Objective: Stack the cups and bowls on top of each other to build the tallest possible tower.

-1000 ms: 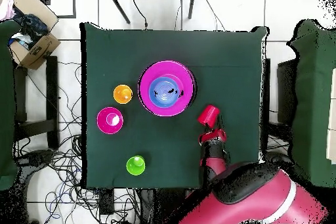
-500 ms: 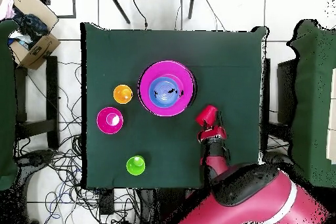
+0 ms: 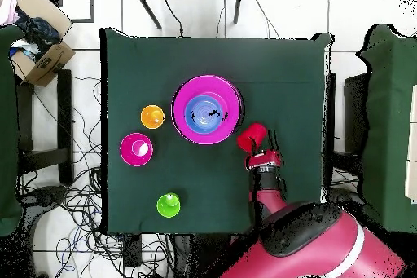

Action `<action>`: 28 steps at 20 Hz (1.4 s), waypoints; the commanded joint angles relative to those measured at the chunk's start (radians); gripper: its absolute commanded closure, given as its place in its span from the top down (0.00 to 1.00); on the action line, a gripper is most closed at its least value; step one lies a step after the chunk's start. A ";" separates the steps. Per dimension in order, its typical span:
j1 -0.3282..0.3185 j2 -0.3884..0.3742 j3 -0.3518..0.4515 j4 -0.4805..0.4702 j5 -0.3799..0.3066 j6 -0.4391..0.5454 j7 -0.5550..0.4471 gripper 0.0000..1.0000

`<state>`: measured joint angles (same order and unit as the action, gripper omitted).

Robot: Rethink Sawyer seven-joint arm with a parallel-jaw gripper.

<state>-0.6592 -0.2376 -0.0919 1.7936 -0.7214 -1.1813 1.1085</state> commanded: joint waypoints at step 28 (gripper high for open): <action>0.132 -0.051 0.026 -0.207 -0.150 0.116 0.349 0.00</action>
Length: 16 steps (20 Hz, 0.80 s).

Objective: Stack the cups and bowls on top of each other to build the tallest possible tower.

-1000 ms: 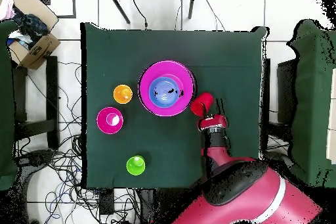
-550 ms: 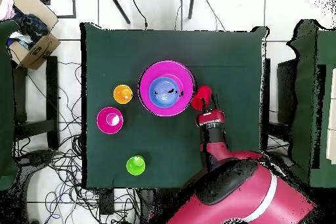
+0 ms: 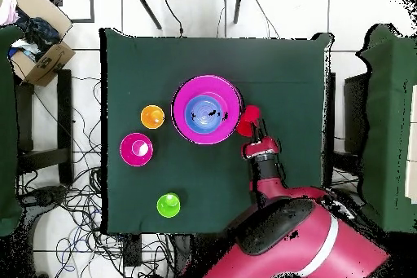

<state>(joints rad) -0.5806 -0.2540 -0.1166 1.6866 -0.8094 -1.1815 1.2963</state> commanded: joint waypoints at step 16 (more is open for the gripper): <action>0.247 -0.207 -0.091 -0.301 -0.519 0.352 0.470 0.00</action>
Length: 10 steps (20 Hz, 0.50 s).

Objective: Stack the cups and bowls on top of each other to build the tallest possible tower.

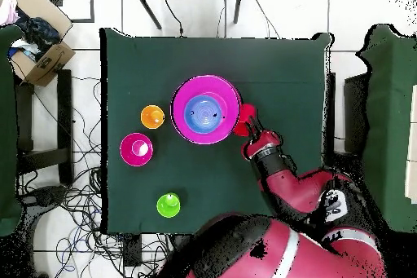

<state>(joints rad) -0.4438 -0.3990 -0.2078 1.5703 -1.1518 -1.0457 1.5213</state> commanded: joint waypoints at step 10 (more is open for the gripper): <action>0.200 -0.119 -0.099 -0.152 -0.155 0.194 0.062 0.00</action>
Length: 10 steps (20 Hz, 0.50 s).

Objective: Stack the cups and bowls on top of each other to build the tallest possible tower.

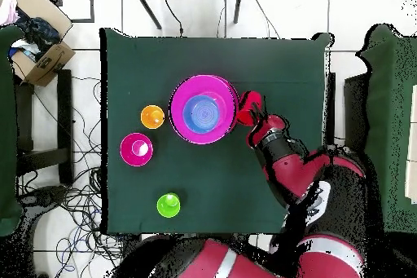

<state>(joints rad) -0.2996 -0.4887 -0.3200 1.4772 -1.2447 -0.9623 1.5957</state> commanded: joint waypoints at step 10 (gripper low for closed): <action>0.150 -0.063 -0.108 -0.168 -0.253 0.107 0.382 0.00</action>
<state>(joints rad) -0.1769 -0.5508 -0.4391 1.4241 -1.3844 -0.9629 1.6471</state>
